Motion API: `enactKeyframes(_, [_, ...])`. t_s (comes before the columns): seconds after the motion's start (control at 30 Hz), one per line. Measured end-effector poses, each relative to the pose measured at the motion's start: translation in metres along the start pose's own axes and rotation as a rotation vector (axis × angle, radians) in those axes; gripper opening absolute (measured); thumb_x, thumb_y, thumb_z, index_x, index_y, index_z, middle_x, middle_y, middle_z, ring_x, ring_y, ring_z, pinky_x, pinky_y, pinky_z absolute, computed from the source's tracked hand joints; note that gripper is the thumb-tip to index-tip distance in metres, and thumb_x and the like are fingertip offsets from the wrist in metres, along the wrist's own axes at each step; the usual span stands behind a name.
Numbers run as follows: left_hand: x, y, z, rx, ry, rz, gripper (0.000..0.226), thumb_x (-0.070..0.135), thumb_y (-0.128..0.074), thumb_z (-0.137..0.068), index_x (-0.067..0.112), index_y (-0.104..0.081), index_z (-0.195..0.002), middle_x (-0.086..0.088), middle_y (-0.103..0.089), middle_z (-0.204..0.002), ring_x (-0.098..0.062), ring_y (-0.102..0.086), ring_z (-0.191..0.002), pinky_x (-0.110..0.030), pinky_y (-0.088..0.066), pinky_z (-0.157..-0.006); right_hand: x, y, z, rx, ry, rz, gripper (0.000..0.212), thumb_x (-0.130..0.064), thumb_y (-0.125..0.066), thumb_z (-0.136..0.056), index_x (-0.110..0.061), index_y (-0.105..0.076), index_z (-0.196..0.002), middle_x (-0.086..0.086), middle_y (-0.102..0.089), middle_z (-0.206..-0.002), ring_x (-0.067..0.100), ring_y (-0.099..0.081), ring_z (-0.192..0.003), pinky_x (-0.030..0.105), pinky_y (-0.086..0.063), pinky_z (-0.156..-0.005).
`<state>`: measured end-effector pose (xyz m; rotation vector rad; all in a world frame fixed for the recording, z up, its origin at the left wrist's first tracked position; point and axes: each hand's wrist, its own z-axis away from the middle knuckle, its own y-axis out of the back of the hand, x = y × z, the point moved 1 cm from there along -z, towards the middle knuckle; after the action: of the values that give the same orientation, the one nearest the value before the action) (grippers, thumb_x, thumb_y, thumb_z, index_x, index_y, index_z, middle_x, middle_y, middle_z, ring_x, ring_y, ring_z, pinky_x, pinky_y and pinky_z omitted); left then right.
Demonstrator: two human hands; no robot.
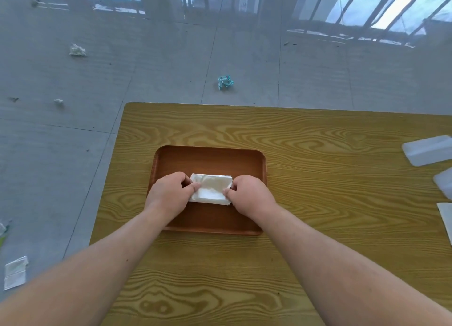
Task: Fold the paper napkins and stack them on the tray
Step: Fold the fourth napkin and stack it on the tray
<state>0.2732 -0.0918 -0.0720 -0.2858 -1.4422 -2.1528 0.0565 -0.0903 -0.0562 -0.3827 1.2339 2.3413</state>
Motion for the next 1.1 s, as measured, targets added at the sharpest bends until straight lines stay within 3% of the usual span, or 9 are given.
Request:
enactKeyframes(0.3, [0.011,0.001,0.004,0.059,-0.049,-0.083,0.032,0.051,-0.068,-0.092,0.028,-0.057,-0.073,0.008,-0.065,-0.072,-0.013,-0.059,-0.067,-0.034,-0.043,-0.054,0.002,-0.008,0.003,0.112,0.031,0.137,0.037,-0.047,-0.056,-0.097,-0.023,-0.056,-0.069,-0.005,-0.062,-0.067,0.018,-0.059,-0.062,0.030,-0.033,-0.045])
enactKeyframes(0.47, [0.042,0.004,0.015,0.081,-0.142,-0.186,0.012,0.035,-0.063,-0.092,0.028,-0.056,-0.086,0.010,-0.061,-0.081,-0.020,-0.060,-0.074,-0.036,-0.046,-0.058,0.009,-0.004,0.019,0.200,0.136,0.127,0.032,-0.039,-0.052,-0.095,-0.022,-0.054,-0.068,-0.006,-0.059,-0.064,0.020,-0.058,-0.060,0.032,-0.040,-0.045])
enactKeyframes(0.53, [0.064,-0.003,0.024,0.039,-0.245,-0.189,0.018,0.037,-0.063,-0.091,0.029,-0.055,-0.105,0.009,-0.062,-0.096,-0.023,-0.063,-0.081,-0.036,-0.047,-0.061,0.028,0.004,0.031,0.269,0.173,0.050,0.024,-0.040,-0.051,-0.096,-0.022,-0.058,-0.082,-0.006,-0.062,-0.078,0.020,-0.060,-0.071,0.036,-0.047,-0.055])
enactKeyframes(0.63, [0.102,-0.022,0.039,-0.054,-0.438,-0.227,0.048,0.050,-0.062,-0.093,0.032,-0.045,-0.135,0.008,-0.055,-0.134,-0.022,-0.062,-0.113,-0.037,-0.053,-0.081,0.078,0.021,0.054,0.403,0.166,-0.067,0.030,-0.040,-0.052,-0.097,-0.021,-0.059,-0.119,-0.002,-0.063,-0.114,0.018,-0.058,-0.105,0.036,-0.052,-0.089])
enactKeyframes(0.7, [0.131,-0.041,0.048,-0.116,-0.593,-0.314,0.063,0.058,-0.057,-0.094,0.029,-0.039,-0.147,0.005,-0.045,-0.151,-0.023,-0.050,-0.133,-0.041,-0.049,-0.105,0.126,0.035,0.074,0.496,0.113,-0.052,0.041,-0.040,-0.054,-0.097,-0.017,-0.053,-0.132,0.003,-0.060,-0.125,0.020,-0.052,-0.117,0.039,-0.047,-0.103])
enactKeyframes(0.8, [0.172,-0.075,0.061,-0.208,-0.767,-0.555,0.081,0.071,-0.042,-0.095,0.028,-0.025,-0.162,-0.001,-0.023,-0.172,-0.024,-0.027,-0.154,-0.043,-0.027,-0.126,0.205,0.059,0.102,0.569,-0.022,0.030,0.059,-0.041,-0.056,-0.097,-0.014,-0.039,-0.146,0.010,-0.053,-0.141,0.027,-0.045,-0.132,0.044,-0.034,-0.116])
enactKeyframes(0.93, [0.210,-0.123,0.079,-0.348,-0.856,-0.658,0.085,0.075,-0.039,-0.095,0.036,-0.012,-0.166,0.002,-0.002,-0.177,-0.020,-0.004,-0.161,-0.042,-0.005,-0.129,0.308,0.092,0.138,0.604,-0.285,0.051,0.077,-0.046,-0.051,-0.099,-0.013,-0.016,-0.159,0.016,-0.031,-0.162,0.035,-0.021,-0.152,0.051,-0.018,-0.125])
enactKeyframes(1.1, [0.239,-0.165,0.092,-0.411,-0.870,-0.710,0.083,0.074,-0.040,-0.096,0.036,-0.014,-0.166,0.002,-0.002,-0.177,-0.021,-0.003,-0.162,-0.044,-0.007,-0.131,0.394,0.110,0.166,0.467,-0.635,-0.005,0.082,-0.057,-0.036,-0.102,-0.015,-0.001,-0.163,0.018,-0.007,-0.170,0.042,-0.005,-0.155,0.058,-0.016,-0.123])
